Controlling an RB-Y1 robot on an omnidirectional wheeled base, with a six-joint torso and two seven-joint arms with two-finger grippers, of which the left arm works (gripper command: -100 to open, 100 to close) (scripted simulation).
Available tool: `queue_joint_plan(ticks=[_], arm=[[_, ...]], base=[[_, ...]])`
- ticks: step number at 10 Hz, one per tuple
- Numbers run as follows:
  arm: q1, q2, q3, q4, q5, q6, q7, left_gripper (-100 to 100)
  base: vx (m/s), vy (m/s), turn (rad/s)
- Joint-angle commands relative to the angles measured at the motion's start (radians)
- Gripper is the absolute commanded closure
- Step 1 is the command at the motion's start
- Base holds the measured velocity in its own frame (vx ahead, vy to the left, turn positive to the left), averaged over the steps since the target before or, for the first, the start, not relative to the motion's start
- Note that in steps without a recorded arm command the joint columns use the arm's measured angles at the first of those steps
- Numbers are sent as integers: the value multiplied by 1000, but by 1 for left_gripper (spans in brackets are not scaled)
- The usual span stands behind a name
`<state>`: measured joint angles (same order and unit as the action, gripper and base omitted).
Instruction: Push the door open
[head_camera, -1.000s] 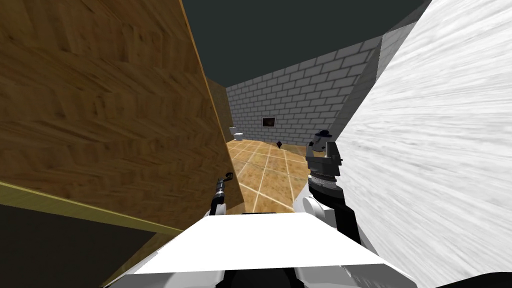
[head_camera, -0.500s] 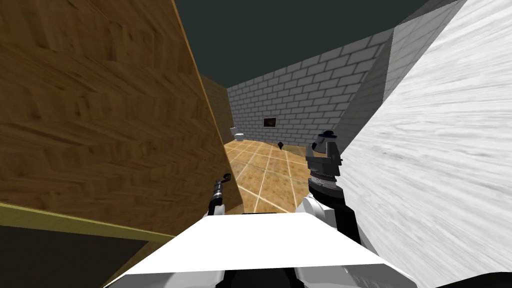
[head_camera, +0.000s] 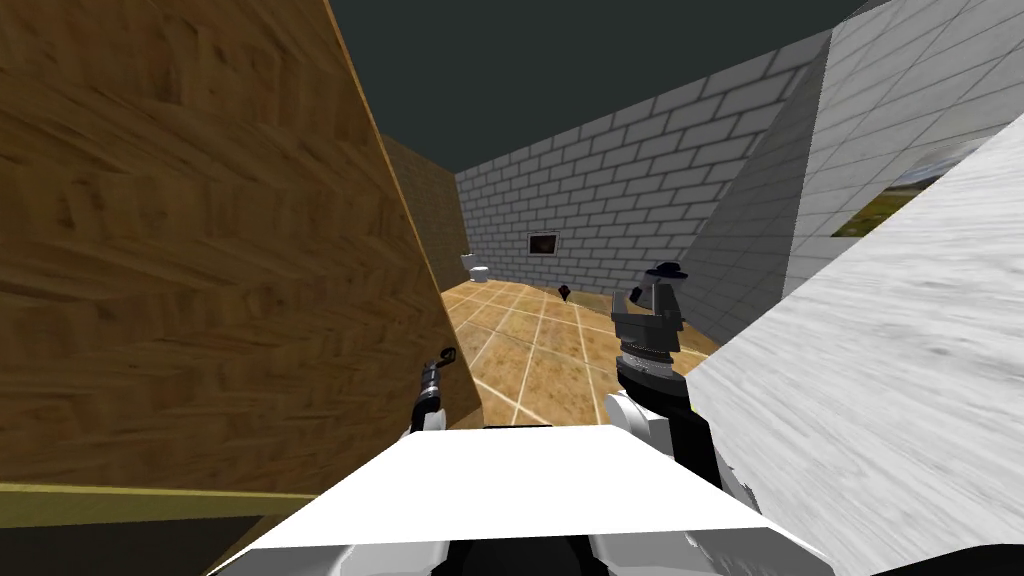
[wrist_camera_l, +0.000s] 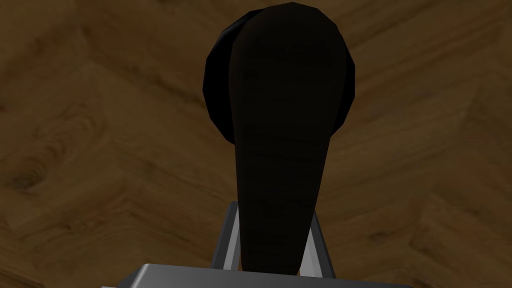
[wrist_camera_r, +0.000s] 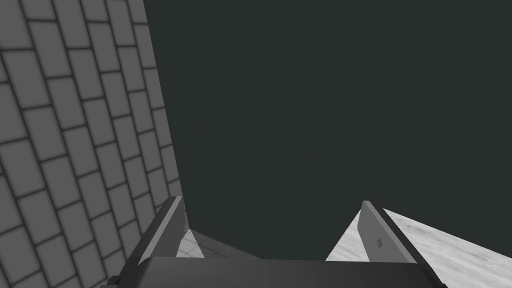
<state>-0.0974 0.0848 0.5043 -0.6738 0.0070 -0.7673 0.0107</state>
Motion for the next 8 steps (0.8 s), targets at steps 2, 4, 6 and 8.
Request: queue_joint_plan(ticks=[2,4,6,8], arm=[[-6,-4,23,1,12,-7,-10,100],[-5,-8,38,0,19,-7,-15,100],[-2,2,50,10,24,-9,-17,100],[-1,9,72,11,35,-11,-23,100]], base=[[200,-28,52],[171,-14,33],[106,-1,41],[123,-1,45]])
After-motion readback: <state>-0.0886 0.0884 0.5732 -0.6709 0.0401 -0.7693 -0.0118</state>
